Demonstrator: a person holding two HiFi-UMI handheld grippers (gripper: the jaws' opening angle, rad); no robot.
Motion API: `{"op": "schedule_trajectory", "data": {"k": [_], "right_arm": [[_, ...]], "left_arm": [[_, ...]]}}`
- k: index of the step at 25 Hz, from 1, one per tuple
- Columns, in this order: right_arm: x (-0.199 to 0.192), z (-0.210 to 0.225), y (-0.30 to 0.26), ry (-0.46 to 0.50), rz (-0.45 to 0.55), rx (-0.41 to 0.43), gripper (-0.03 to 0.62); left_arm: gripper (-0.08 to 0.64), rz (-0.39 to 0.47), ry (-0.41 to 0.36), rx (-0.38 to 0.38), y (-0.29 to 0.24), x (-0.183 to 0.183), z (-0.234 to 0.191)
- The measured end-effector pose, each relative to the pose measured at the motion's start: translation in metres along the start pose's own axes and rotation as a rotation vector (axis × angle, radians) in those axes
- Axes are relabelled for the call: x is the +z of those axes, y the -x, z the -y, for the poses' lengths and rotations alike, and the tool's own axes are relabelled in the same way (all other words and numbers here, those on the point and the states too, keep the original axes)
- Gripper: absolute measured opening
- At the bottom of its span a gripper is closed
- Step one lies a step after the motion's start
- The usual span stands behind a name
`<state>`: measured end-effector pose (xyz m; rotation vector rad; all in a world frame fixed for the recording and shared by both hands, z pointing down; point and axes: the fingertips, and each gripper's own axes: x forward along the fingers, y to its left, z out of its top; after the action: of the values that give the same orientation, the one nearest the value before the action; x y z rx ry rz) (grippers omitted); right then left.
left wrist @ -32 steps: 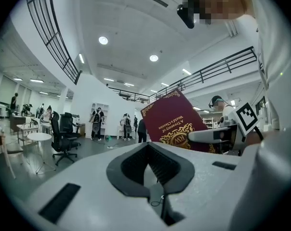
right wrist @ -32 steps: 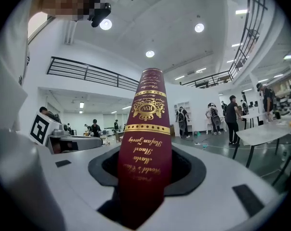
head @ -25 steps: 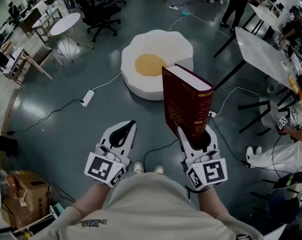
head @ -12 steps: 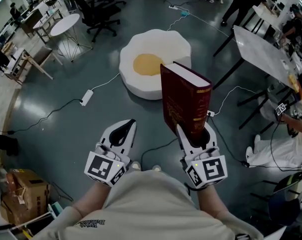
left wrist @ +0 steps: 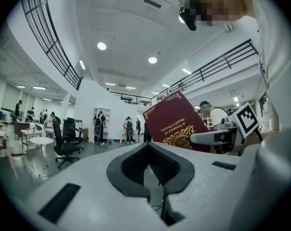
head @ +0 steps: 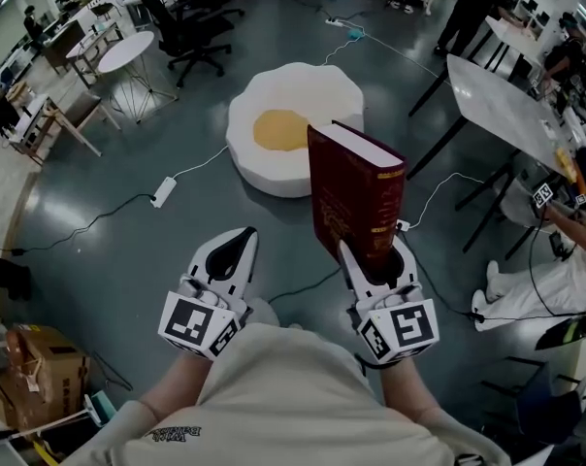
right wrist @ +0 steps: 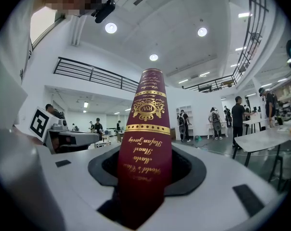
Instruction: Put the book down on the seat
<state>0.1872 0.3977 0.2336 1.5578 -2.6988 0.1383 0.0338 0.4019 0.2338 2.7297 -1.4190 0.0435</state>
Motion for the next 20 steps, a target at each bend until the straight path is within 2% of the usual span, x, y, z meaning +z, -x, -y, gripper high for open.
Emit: {"op": "schedule_trajectory", "data": {"k": [14, 20], "right_arm": [[-0.017, 0.009, -0.005, -0.014, 0.014, 0.005, 0.209], [-0.033, 0.02, -0.038, -0.028, -0.018, 0.01, 0.209]], "left_arm": [[0.005, 0.006, -0.007, 0.008, -0.011, -0.013, -0.008], [0.005, 0.008, -0.017, 0.003, -0.034, -0.02, -0.034]]}}
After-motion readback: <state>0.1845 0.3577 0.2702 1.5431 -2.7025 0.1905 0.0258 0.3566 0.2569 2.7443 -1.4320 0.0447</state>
